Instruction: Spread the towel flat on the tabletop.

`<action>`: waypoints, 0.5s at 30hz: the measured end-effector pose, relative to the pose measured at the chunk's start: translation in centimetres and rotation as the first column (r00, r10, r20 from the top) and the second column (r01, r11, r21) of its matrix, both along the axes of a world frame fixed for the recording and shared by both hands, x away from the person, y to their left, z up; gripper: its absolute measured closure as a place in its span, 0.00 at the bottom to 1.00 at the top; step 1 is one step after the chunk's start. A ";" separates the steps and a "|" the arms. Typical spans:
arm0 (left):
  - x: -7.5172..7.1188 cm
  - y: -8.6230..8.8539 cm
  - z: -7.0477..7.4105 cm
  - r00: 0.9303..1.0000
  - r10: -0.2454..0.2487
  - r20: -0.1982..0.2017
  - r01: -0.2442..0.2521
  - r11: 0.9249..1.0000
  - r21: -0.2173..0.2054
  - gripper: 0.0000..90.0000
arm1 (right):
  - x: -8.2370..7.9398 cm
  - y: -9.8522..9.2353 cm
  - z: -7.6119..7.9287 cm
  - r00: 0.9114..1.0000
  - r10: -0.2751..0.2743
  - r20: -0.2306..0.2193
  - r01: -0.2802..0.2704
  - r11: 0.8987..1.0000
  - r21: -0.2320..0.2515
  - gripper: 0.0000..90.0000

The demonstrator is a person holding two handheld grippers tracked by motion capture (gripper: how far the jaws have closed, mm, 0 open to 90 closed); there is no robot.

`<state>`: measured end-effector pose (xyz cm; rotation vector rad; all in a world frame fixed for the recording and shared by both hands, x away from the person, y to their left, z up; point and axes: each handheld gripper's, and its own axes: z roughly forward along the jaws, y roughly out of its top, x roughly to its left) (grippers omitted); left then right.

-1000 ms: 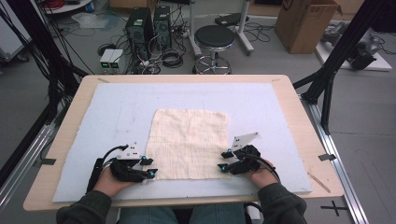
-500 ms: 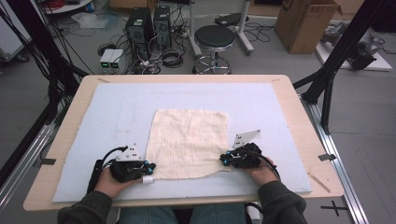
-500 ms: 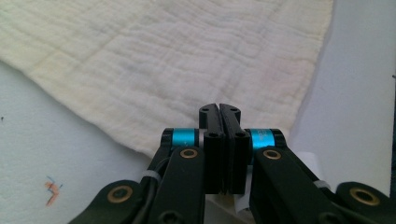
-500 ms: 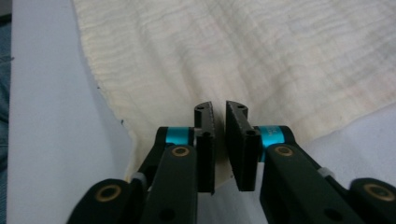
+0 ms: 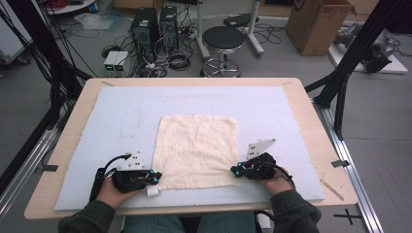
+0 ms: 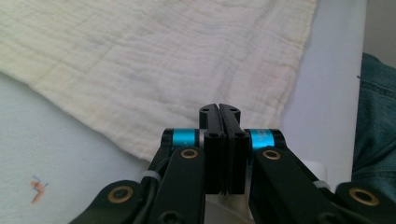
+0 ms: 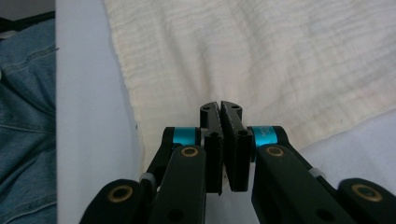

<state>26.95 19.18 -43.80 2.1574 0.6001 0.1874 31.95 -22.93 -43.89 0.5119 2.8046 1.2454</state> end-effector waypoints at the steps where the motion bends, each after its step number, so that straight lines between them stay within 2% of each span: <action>1: -0.1 0.0 0.0 1.000 -0.004 0.000 0.004 1.000 0.006 0.98 | -0.2 0.0 0.0 1.000 -0.001 0.002 0.001 1.000 -0.004 0.97; 7: -0.7 -0.2 0.0 1.000 -0.029 -0.008 0.029 1.000 0.011 0.98 | -0.7 -0.3 0.0 1.000 0.016 -0.008 -0.016 1.000 0.000 0.97; 9: -0.7 -0.3 -0.1 0.999 -0.029 -0.012 0.030 1.000 0.008 0.97 | -0.8 -0.4 0.0 1.000 0.014 -0.016 -0.014 1.000 0.007 0.93; 11: -0.6 -0.2 0.0 1.000 -0.021 -0.021 0.021 1.000 -0.003 0.89 | -0.7 -0.5 0.0 0.999 0.006 -0.031 -0.005 1.000 0.029 0.83; 15: -0.4 0.2 0.3 1.000 0.013 -0.006 -0.013 0.999 -0.038 0.79 | -0.6 -0.7 0.3 0.999 -0.027 -0.020 0.028 0.997 0.069 0.77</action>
